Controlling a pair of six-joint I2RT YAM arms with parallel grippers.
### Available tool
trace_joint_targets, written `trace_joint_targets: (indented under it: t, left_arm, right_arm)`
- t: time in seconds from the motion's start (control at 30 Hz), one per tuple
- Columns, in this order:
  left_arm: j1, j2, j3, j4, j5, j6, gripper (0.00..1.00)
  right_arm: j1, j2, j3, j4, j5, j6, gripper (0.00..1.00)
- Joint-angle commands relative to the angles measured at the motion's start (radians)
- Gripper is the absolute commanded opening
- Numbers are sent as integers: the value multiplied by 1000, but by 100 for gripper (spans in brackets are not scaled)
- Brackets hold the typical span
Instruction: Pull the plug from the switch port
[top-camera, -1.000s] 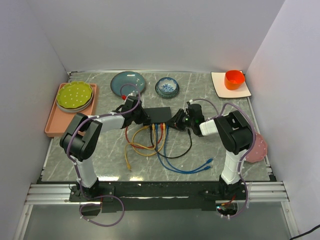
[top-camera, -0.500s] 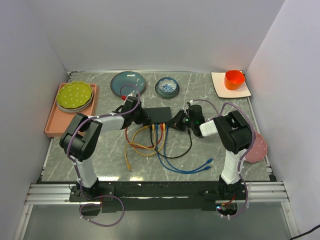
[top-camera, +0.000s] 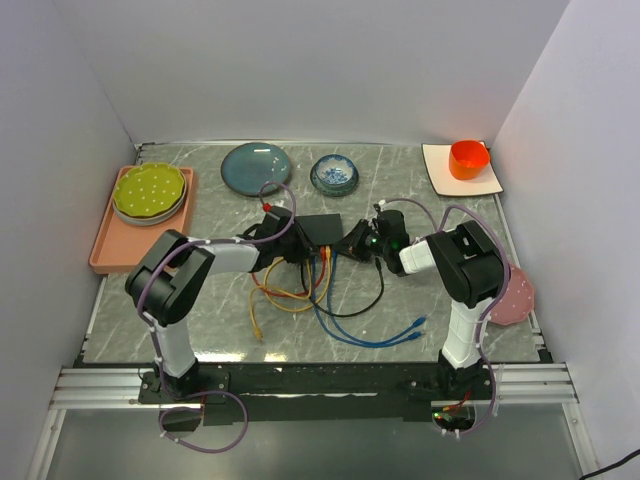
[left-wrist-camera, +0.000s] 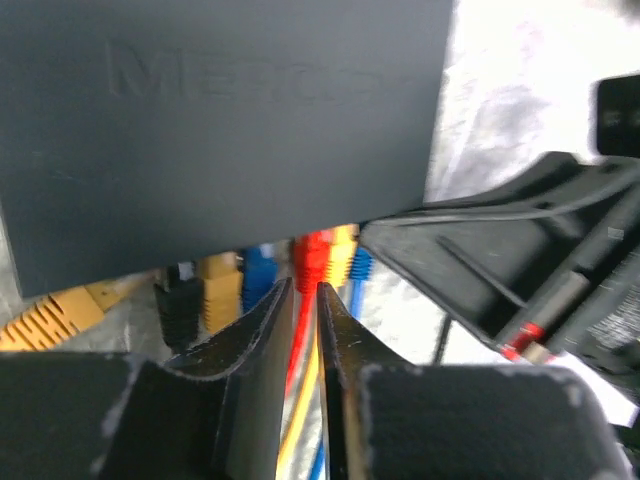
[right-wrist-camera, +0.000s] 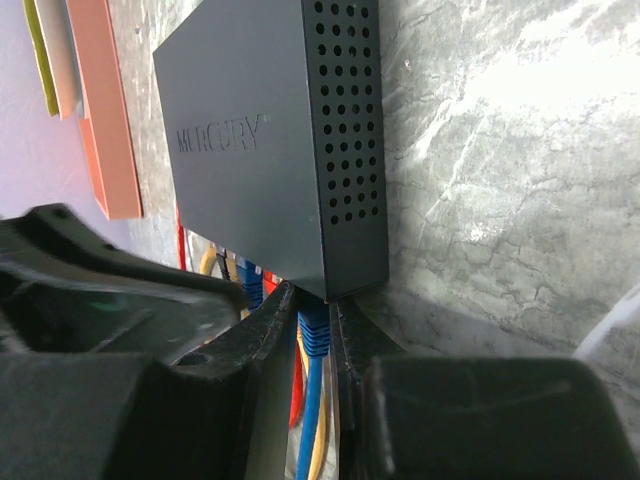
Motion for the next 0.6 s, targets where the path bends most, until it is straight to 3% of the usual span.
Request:
trace_joint_targets:
  t: [0.0,0.57]
  left_arm:
    - [3,63,43,32,27,-26,22]
    - [4,125,146,-28,-11,-39,19]
  right_arm:
    - [-4,6,-8,-17,11,-42,0]
    - [33,-104,-93,-74,-18,-82,0]
